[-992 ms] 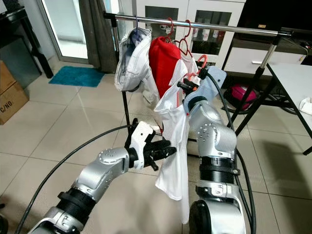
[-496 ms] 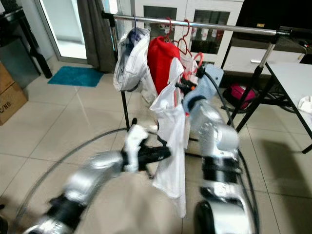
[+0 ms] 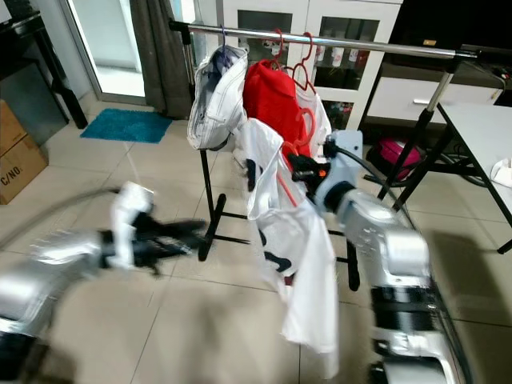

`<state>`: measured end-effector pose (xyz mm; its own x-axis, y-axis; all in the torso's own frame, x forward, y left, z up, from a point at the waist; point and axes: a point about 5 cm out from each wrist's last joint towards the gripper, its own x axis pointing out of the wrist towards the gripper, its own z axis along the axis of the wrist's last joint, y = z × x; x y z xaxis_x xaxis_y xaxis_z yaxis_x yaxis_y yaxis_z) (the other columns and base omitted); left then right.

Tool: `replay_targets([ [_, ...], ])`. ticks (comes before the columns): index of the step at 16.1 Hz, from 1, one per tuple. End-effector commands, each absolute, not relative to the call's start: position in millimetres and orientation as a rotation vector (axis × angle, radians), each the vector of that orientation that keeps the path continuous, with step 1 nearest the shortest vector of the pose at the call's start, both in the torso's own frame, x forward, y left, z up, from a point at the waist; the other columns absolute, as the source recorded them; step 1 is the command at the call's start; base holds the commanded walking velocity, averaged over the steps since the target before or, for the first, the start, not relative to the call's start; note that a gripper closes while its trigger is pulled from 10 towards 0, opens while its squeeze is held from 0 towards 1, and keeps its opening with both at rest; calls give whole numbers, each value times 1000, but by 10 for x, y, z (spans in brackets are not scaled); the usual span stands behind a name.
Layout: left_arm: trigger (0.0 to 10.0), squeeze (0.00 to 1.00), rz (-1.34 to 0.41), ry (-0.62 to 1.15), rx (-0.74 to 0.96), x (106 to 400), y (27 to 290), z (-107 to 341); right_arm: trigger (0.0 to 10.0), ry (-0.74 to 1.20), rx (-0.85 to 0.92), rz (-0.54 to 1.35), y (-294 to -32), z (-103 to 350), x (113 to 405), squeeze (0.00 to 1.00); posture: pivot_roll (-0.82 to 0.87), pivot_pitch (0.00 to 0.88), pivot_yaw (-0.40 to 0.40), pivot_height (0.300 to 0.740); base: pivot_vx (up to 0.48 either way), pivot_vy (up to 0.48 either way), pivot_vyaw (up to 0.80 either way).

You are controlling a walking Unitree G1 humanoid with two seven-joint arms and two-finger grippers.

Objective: Hang hanger

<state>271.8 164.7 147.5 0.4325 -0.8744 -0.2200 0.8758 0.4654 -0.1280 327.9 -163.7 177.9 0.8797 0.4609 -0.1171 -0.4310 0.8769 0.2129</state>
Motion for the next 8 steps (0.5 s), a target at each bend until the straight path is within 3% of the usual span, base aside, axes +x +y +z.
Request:
replay_targets([
  [1, 10000, 1000, -1036, 244, 59, 2786, 1851, 1586, 10000, 96, 163, 576, -1613, 1934, 3217, 0, -112, 3, 11, 740, 0, 0, 0],
  [5, 10000, 1000, -855, 251, 174, 2849, 2700, 1901, 10000, 18, 87, 965, -1702, 2222, 2915, 0, -111, 0, 11, 740, 0, 0, 0],
  [6, 10000, 435, -850, 243, 172, 2841, 2795, 1962, 10000, 32, 70, 1040, -1700, 2241, 2850, 0, -110, 0, 11, 740, 0, 0, 0],
  [7, 10000, 435, -849, 241, 171, 2839, 2822, 1980, 10000, 39, 65, 1061, -1699, 2242, 2831, 0, -110, 0, 11, 740, 0, 0, 0],
  [8, 10000, 0, -843, 232, 173, 2840, 2856, 2006, 10000, 49, 58, 1086, -1696, 2240, 2807, 0, -110, 0, 9, 740, 0, 0, 0],
])
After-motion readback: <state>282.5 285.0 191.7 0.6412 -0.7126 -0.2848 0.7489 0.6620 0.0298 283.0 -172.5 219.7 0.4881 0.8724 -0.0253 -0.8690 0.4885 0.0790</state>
